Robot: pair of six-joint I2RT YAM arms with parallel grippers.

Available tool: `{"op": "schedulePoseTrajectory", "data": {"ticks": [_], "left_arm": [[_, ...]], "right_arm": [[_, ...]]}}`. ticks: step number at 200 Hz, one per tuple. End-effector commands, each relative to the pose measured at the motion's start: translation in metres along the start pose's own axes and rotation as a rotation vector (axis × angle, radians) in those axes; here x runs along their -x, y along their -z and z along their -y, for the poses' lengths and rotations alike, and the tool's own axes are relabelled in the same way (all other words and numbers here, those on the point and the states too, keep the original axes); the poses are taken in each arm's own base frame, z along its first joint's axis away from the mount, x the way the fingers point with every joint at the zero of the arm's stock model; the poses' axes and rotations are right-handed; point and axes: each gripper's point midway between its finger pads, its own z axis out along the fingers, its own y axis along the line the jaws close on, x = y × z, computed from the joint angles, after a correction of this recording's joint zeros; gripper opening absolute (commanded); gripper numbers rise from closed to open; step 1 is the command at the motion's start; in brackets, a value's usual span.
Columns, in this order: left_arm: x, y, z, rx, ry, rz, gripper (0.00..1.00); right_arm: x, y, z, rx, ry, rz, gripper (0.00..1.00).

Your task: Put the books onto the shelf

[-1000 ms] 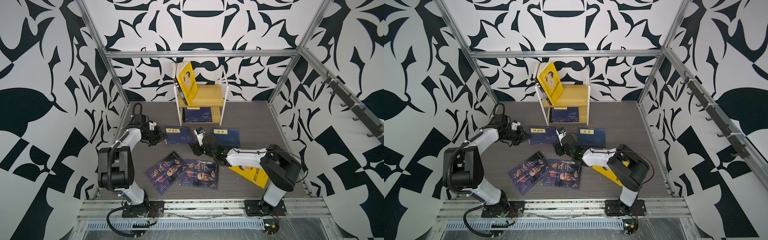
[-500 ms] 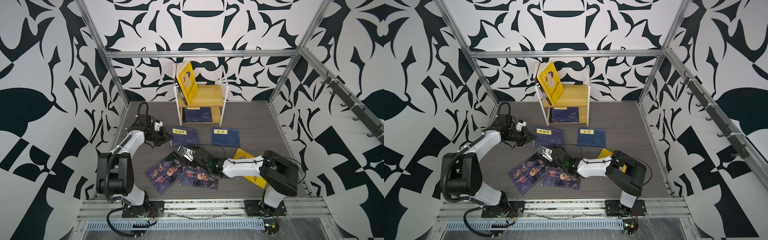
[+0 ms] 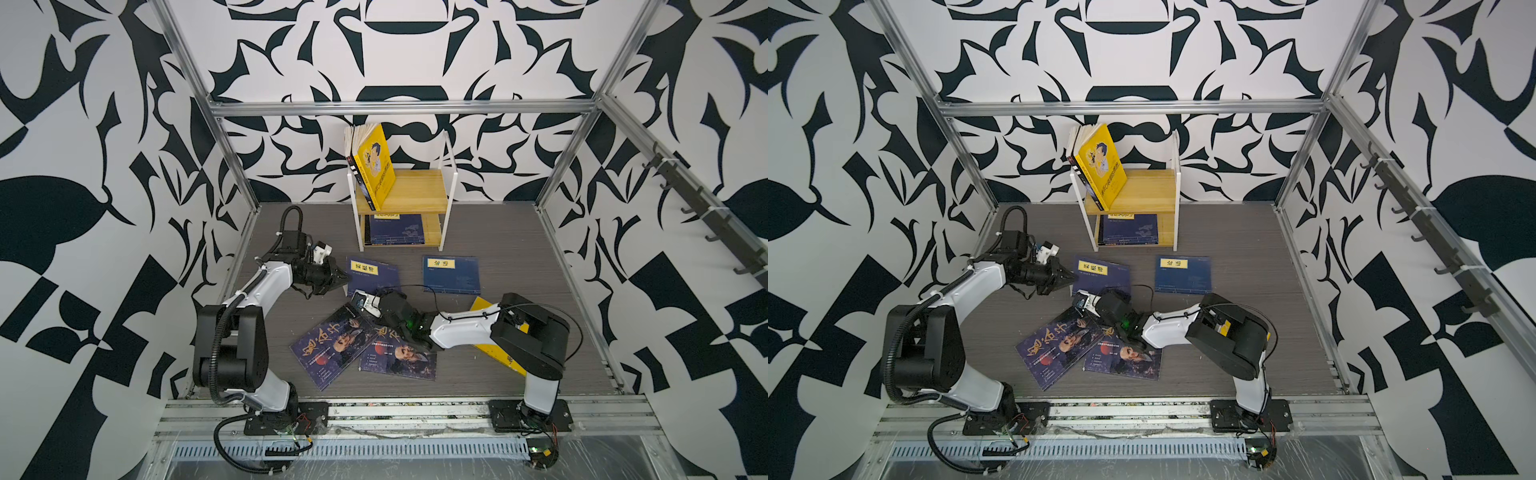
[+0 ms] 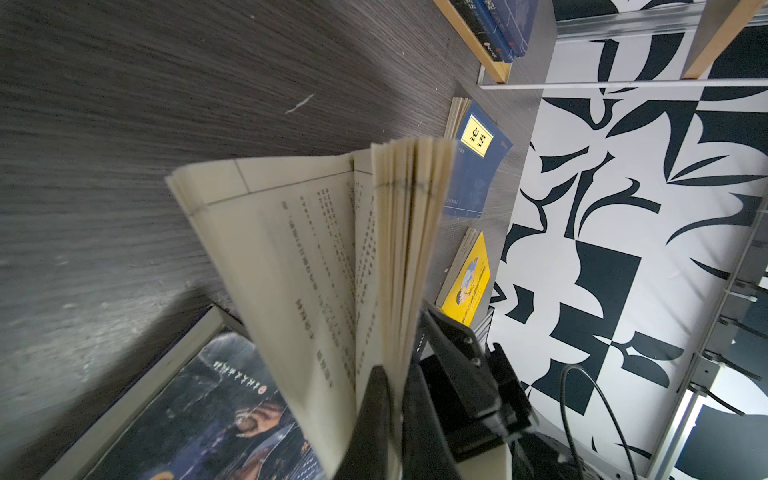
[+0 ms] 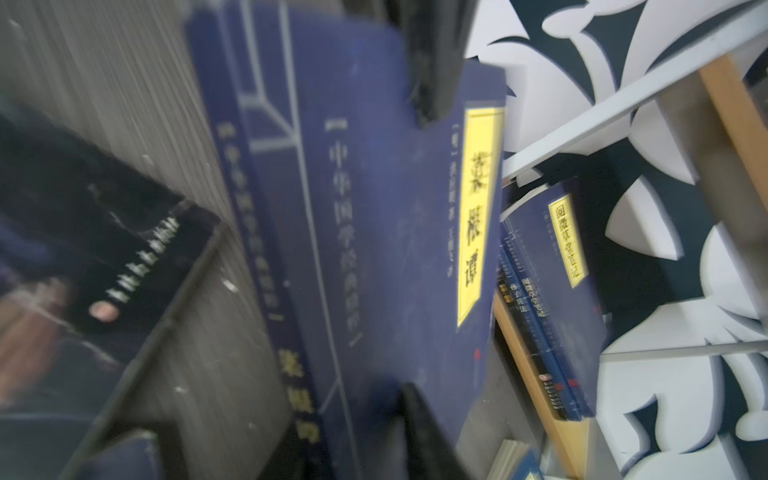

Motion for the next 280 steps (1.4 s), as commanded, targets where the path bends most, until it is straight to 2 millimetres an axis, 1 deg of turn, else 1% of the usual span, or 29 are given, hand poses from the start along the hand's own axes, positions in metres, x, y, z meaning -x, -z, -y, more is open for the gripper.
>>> {"op": "schedulePoseTrajectory", "data": {"ticks": [1,5,7,13,21,28,39,49,58,77,92,110,124,145,147,152,168,182,199,224,230,232,235,251,280], "left_arm": [[-0.008,0.000,0.004,-0.020,-0.009,-0.030,0.00],[-0.007,0.002,0.005,-0.017,-0.015,-0.025,0.00],[-0.007,0.002,0.006,-0.017,-0.019,-0.023,0.02],[-0.007,0.004,0.007,-0.012,-0.031,-0.012,0.08],[-0.005,0.005,0.006,-0.003,-0.045,0.005,0.12],[-0.005,0.006,0.005,0.001,-0.058,0.017,0.18],[-0.004,0.007,0.003,0.006,-0.067,0.026,0.31],[-0.002,0.012,0.002,0.017,-0.067,0.042,0.40],[0.002,0.018,0.002,0.024,-0.079,0.073,0.46],[0.013,0.031,-0.002,0.061,-0.120,0.152,0.53],[0.019,0.043,-0.004,0.087,-0.146,0.199,0.59],[0.022,0.056,-0.009,0.118,-0.182,0.254,0.64],[0.021,0.062,-0.016,0.156,-0.243,0.299,0.65],[0.020,0.067,-0.026,0.200,-0.282,0.323,0.70],[0.018,0.072,-0.022,0.197,-0.297,0.341,0.70],[0.018,0.076,-0.019,0.200,-0.309,0.354,0.72],[0.015,0.081,-0.020,0.210,-0.330,0.370,0.75],[0.015,0.084,-0.021,0.213,-0.332,0.382,0.78],[0.015,0.093,-0.019,0.202,-0.341,0.399,0.78],[0.016,0.103,-0.020,0.198,-0.345,0.428,0.84],[0.018,0.105,-0.020,0.200,-0.348,0.436,0.84],[0.018,0.106,-0.019,0.200,-0.351,0.438,0.87],[0.019,0.107,-0.019,0.200,-0.354,0.441,0.88],[0.022,0.114,-0.017,0.217,-0.359,0.458,0.90],[0.022,0.113,-0.016,0.215,-0.369,0.458,0.93]], "right_arm": [[0.015,0.002,0.025,-0.079,0.068,0.004,0.05],[0.016,0.003,0.027,-0.082,0.076,0.002,0.01],[0.016,0.004,0.028,-0.083,0.077,0.001,0.00],[0.019,0.008,0.032,-0.086,0.076,0.010,0.00],[0.021,0.012,0.036,-0.093,0.078,0.023,0.00],[0.021,0.015,0.038,-0.089,0.082,0.026,0.00],[0.021,0.019,0.040,-0.080,0.102,0.019,0.00],[0.020,0.023,0.042,-0.072,0.131,0.005,0.00],[0.021,0.028,0.045,-0.067,0.150,0.004,0.00],[0.025,0.041,0.053,-0.064,0.178,0.021,0.00],[0.025,0.049,0.064,-0.061,0.203,0.013,0.00],[0.029,0.062,0.078,-0.052,0.241,0.010,0.00],[0.033,0.071,0.091,-0.057,0.265,0.018,0.00],[0.034,0.080,0.115,-0.076,0.299,-0.011,0.00],[0.034,0.081,0.118,-0.078,0.303,-0.014,0.00],[0.035,0.084,0.124,-0.084,0.311,-0.018,0.00],[0.035,0.089,0.141,-0.109,0.333,-0.024,0.00],[0.034,0.090,0.158,-0.137,0.332,-0.033,0.00],[0.034,0.088,0.180,-0.181,0.318,-0.052,0.00],[0.036,0.079,0.201,-0.242,0.317,-0.048,0.00],[0.037,0.076,0.205,-0.254,0.319,-0.054,0.00],[0.037,0.075,0.207,-0.261,0.318,-0.058,0.00],[0.036,0.073,0.209,-0.268,0.320,-0.065,0.00],[0.034,0.062,0.217,-0.300,0.331,-0.099,0.00],[0.031,0.042,0.230,-0.355,0.312,-0.110,0.00]]}}
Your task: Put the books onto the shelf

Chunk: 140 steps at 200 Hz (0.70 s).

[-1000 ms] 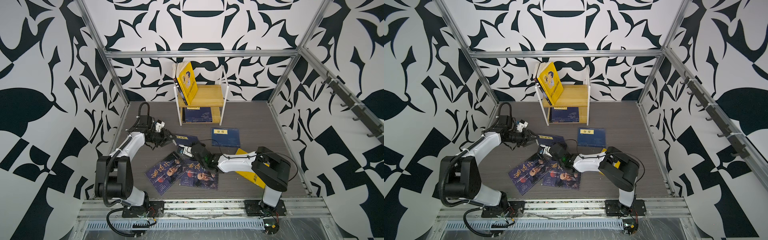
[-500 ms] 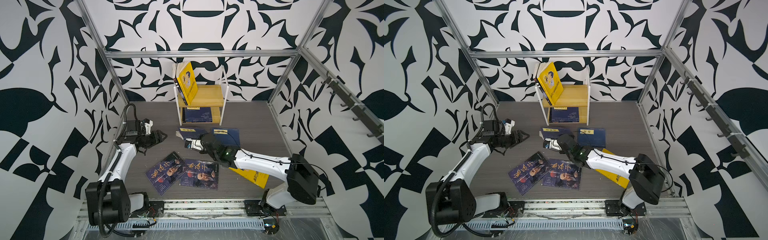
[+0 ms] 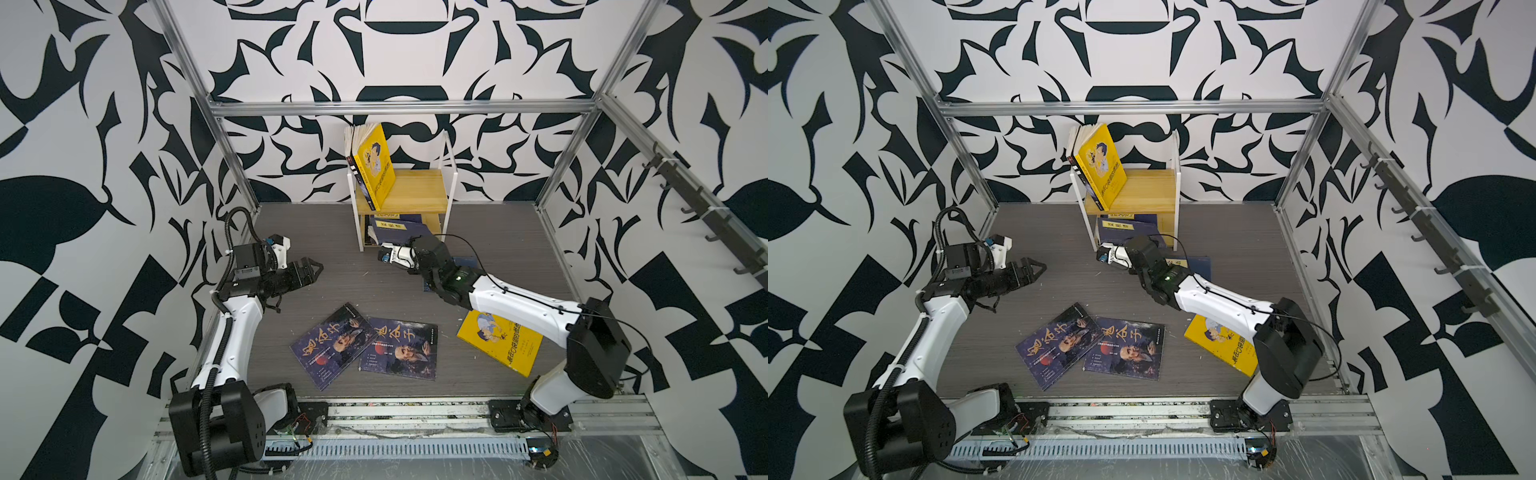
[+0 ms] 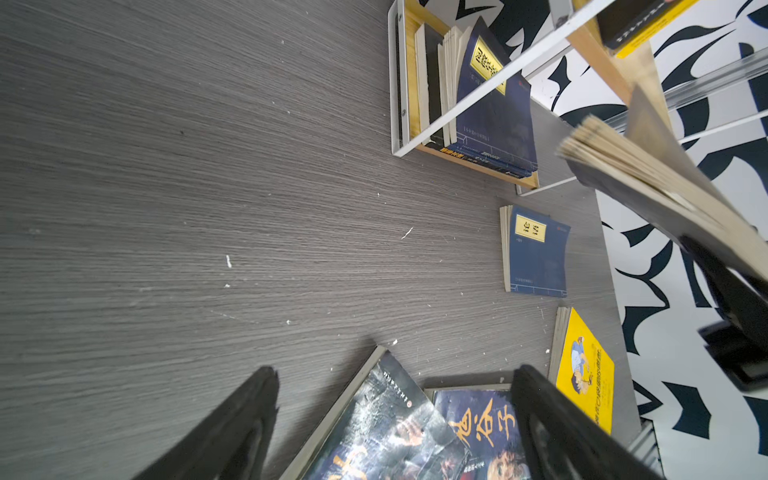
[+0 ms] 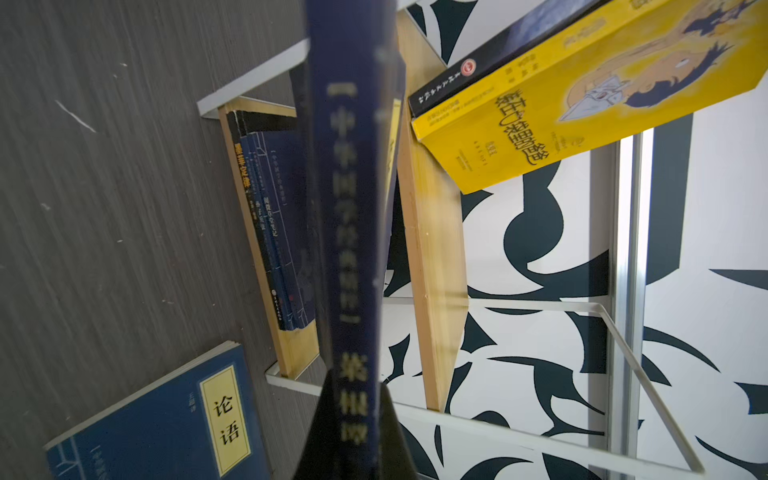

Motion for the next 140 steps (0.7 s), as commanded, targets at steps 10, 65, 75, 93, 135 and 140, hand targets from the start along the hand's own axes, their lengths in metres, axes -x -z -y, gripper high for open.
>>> {"op": "schedulePoseTrajectory", "data": {"ticks": [10,65,75,93,135,140], "left_arm": [[0.002,0.006,0.007,-0.015,-0.021,0.006,0.94],[0.004,0.007,0.011,-0.031,-0.012,0.002,0.96],[0.003,0.007,0.010,-0.028,-0.008,-0.003,0.96],[0.000,0.004,0.008,-0.028,-0.009,-0.002,0.96],[0.004,0.004,0.010,-0.033,0.000,-0.005,0.97],[0.003,0.003,0.009,-0.033,0.000,-0.005,0.97]], "right_arm": [[0.008,-0.015,0.046,-0.153,-0.059,0.003,0.00],[0.000,-0.056,0.050,-0.200,-0.042,-0.030,0.00],[-0.001,-0.063,0.046,-0.182,-0.035,-0.030,0.00],[-0.005,-0.076,0.030,-0.128,-0.021,-0.026,0.00],[-0.011,-0.100,-0.030,0.119,0.040,-0.066,0.00],[-0.012,-0.101,-0.035,0.139,0.044,-0.076,0.00]]}}
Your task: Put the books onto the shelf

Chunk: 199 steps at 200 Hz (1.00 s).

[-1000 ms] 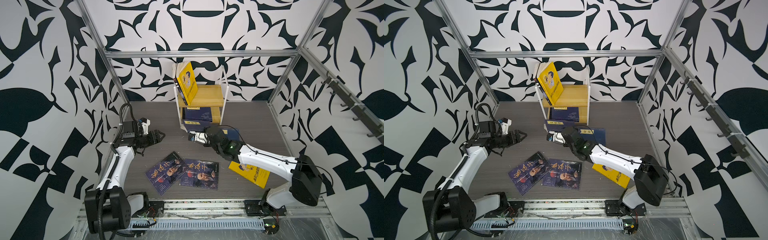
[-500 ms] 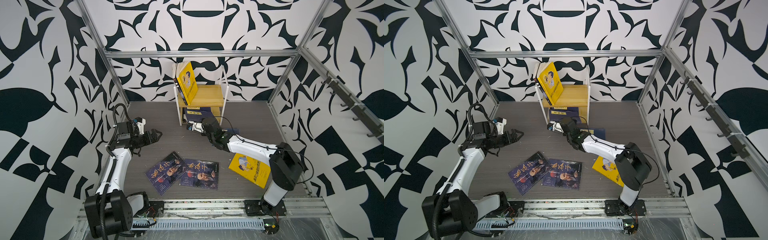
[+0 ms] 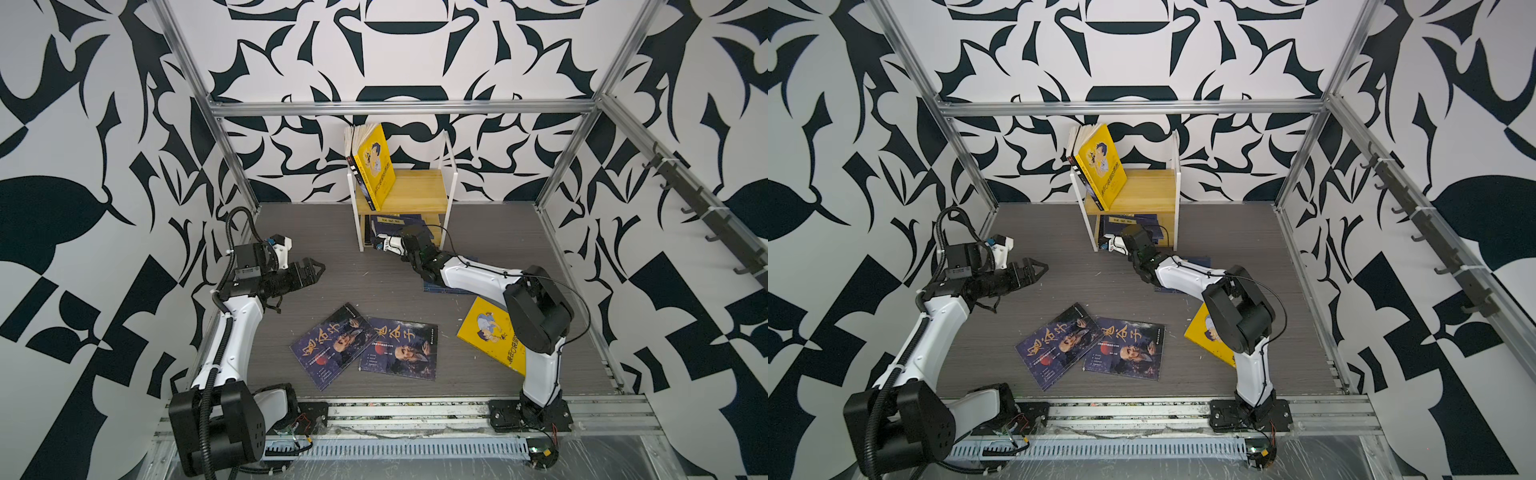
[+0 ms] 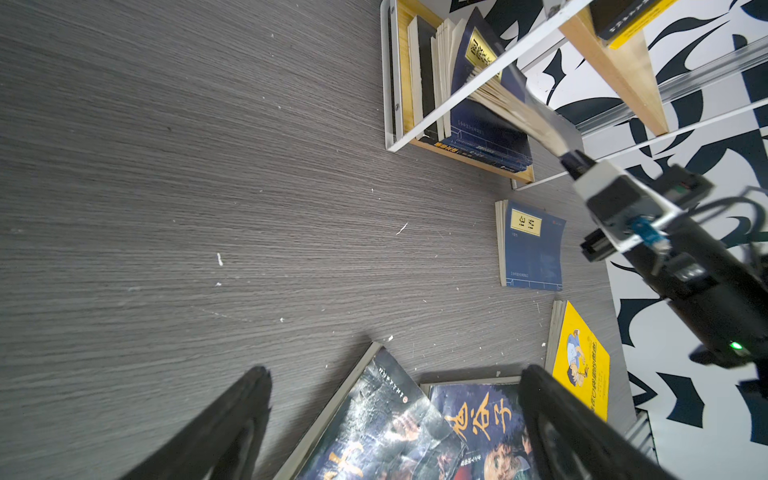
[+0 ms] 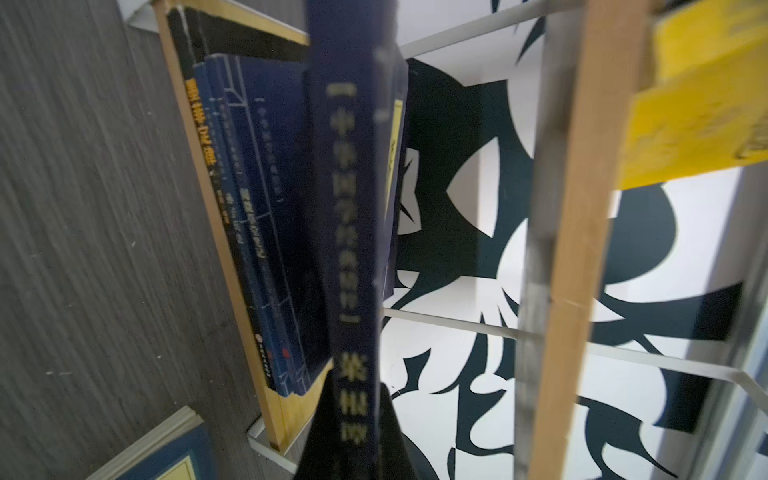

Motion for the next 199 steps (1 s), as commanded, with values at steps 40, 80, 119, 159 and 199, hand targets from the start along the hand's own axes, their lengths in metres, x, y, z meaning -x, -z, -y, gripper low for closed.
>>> {"op": "schedulePoseTrajectory", "data": {"ticks": [40,80,119,159,199], "left_arm": [[0.000,0.002,0.011,-0.045,0.016,-0.012,1.00],[0.001,0.003,0.019,-0.060,0.002,-0.016,1.00],[-0.005,0.001,0.026,-0.086,-0.030,-0.028,1.00],[-0.005,0.000,0.027,-0.085,-0.045,-0.024,1.00],[-0.008,0.000,0.031,-0.094,-0.056,-0.029,1.00]], "right_arm": [[0.018,-0.004,-0.007,0.152,-0.029,0.008,0.00],[0.014,-0.017,-0.002,0.176,-0.030,-0.023,0.00],[0.016,-0.024,0.002,0.196,-0.043,-0.026,0.00],[0.011,-0.037,0.013,0.184,-0.064,-0.051,0.00],[0.011,-0.047,0.019,0.180,-0.077,-0.049,0.00]]}}
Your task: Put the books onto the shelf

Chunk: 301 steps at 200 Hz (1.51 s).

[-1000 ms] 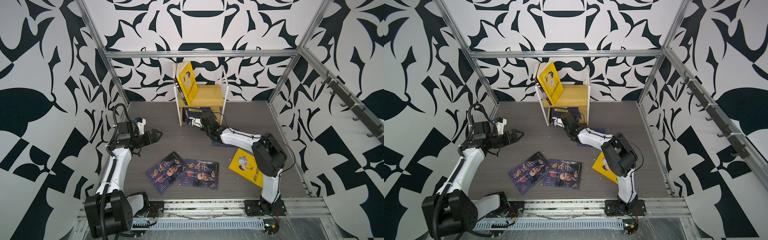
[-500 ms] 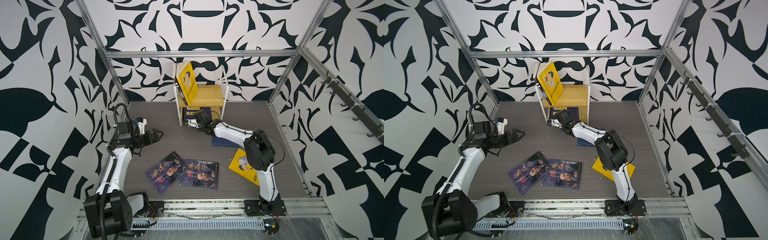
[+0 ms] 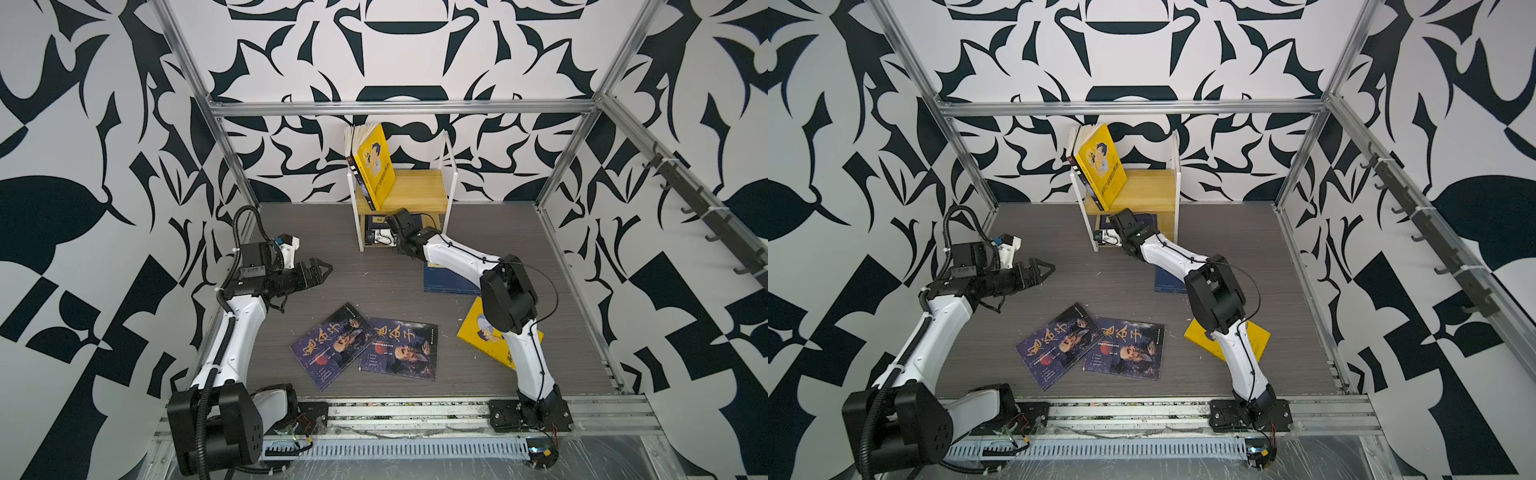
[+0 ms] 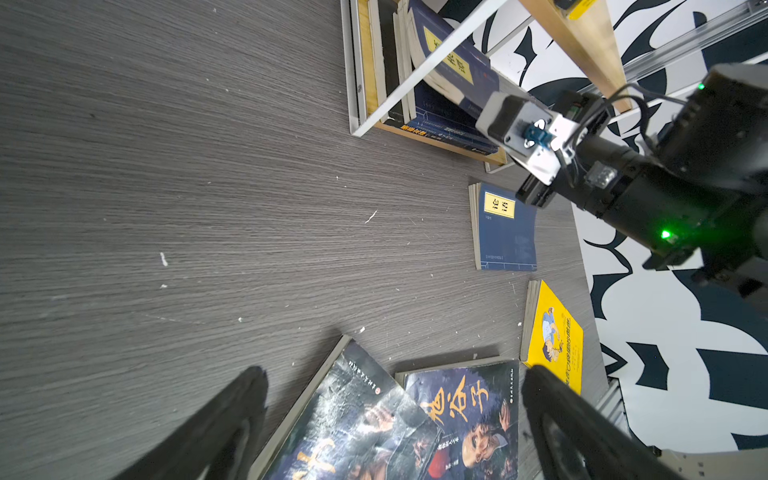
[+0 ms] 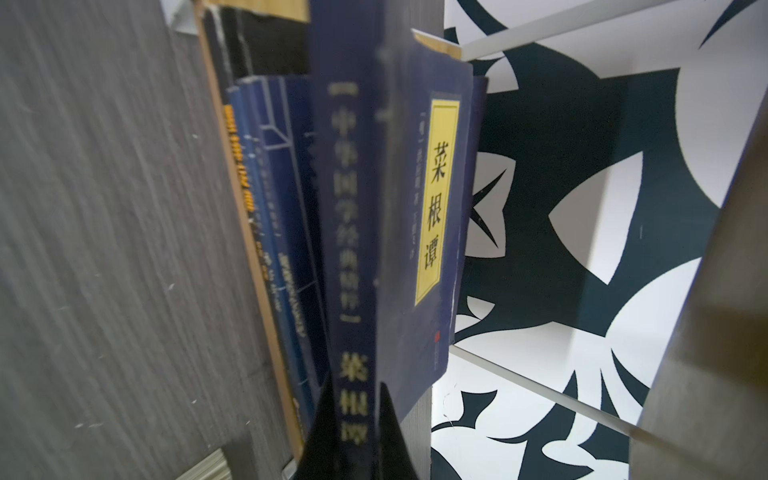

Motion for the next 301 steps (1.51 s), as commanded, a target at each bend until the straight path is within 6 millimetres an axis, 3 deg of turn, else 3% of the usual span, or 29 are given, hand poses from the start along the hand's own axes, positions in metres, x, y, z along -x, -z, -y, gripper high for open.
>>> {"op": "schedulePoseTrajectory", "data": {"ticks": [1,66,123,253,265,286,301], "left_arm": [[0.000,0.004,0.010,-0.021,-0.039,0.007,1.00],[-0.001,0.006,0.018,-0.041,-0.047,-0.002,1.00],[-0.002,0.007,0.020,-0.050,-0.053,-0.006,1.00],[-0.003,0.004,0.022,-0.065,-0.066,-0.005,1.00],[-0.003,0.005,0.025,-0.074,-0.064,-0.010,1.00],[-0.004,0.003,0.022,-0.064,-0.067,-0.008,1.00],[-0.004,0.003,0.023,-0.063,-0.069,-0.008,1.00]], "right_arm": [[0.005,0.009,0.027,-0.040,-0.053,0.026,0.00],[0.007,-0.001,0.023,-0.022,-0.033,0.037,0.00],[0.008,0.003,0.021,-0.016,-0.010,0.052,0.08],[0.004,-0.001,0.026,-0.026,-0.005,0.058,0.09],[0.002,0.000,0.024,-0.013,-0.003,0.055,0.16],[0.005,0.007,0.021,0.015,-0.017,0.076,0.38],[0.007,0.014,0.016,0.048,-0.010,0.085,0.46]]}}
